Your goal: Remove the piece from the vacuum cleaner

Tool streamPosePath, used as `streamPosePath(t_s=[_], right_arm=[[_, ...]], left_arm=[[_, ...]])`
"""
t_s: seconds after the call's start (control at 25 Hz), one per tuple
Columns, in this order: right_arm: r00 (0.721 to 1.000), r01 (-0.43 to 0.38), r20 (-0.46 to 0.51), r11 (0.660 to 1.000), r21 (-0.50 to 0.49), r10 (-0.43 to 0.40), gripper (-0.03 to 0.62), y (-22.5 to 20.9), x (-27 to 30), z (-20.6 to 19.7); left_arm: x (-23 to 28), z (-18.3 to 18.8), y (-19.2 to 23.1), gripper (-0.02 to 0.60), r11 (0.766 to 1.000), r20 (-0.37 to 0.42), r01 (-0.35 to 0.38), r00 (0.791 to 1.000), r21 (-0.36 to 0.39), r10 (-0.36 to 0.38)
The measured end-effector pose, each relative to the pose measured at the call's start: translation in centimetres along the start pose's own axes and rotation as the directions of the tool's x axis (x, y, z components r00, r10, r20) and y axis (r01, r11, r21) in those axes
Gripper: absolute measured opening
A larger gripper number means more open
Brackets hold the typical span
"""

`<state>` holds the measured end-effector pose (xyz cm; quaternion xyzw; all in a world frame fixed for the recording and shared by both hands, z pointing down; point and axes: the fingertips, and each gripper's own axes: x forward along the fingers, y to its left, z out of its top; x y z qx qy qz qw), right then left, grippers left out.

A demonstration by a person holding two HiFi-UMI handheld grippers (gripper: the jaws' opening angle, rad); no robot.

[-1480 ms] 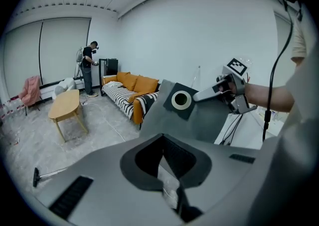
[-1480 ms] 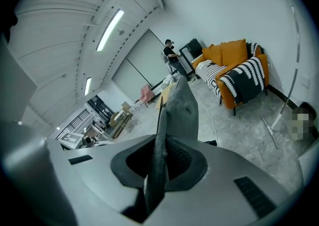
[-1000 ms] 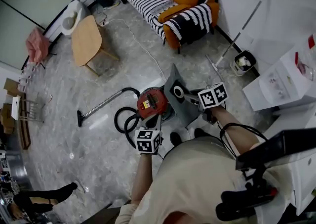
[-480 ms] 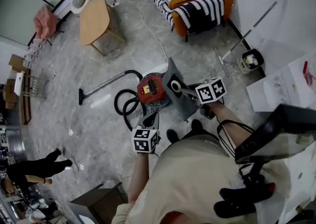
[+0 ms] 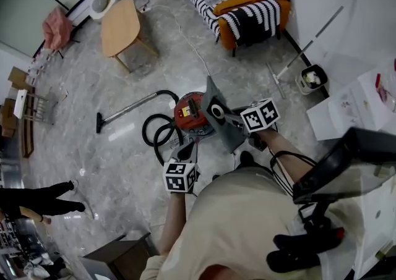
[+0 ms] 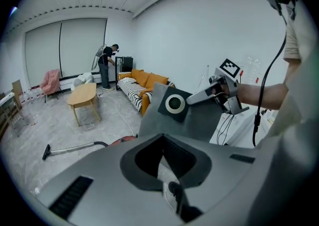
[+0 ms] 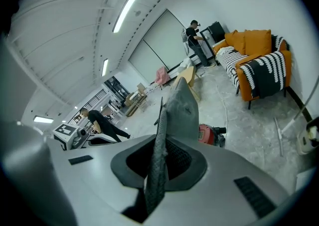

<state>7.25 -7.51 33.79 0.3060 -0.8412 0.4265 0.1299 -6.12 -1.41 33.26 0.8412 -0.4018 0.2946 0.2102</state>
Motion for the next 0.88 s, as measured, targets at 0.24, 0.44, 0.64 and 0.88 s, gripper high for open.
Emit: streamPosePath(t_s=[0.24, 0.44, 0.64, 0.88], right_arm=[[0.999, 0.037, -0.004, 0.999, -0.031, -0.037, 0.025, 5.0, 2.4, -0.6], [0.998, 0.060, 0.004, 0.998, -0.027, -0.060, 0.025, 8.6, 4.1, -2.0], [0.995, 0.101, 0.007, 0.995, -0.016, -0.101, 0.025, 10.4, 4.7, -4.9], [0.986, 0.161, 0.032, 0.987, 0.009, -0.161, 0.025, 10.9, 3.8, -7.7]], left_arm=[[-4.5, -1.3, 3.2, 0.006, 1.000, 0.048, 0.024, 0.999, -0.020, -0.023], [-7.4, -3.1, 4.9, 0.005, 0.997, 0.089, 0.066, 0.994, -0.032, -0.063], [-8.7, -6.2, 5.2, 0.005, 0.992, 0.090, 0.119, 0.989, -0.038, -0.115], [-8.9, -9.4, 4.9, 0.005, 0.985, 0.082, 0.166, 0.983, -0.047, -0.162]])
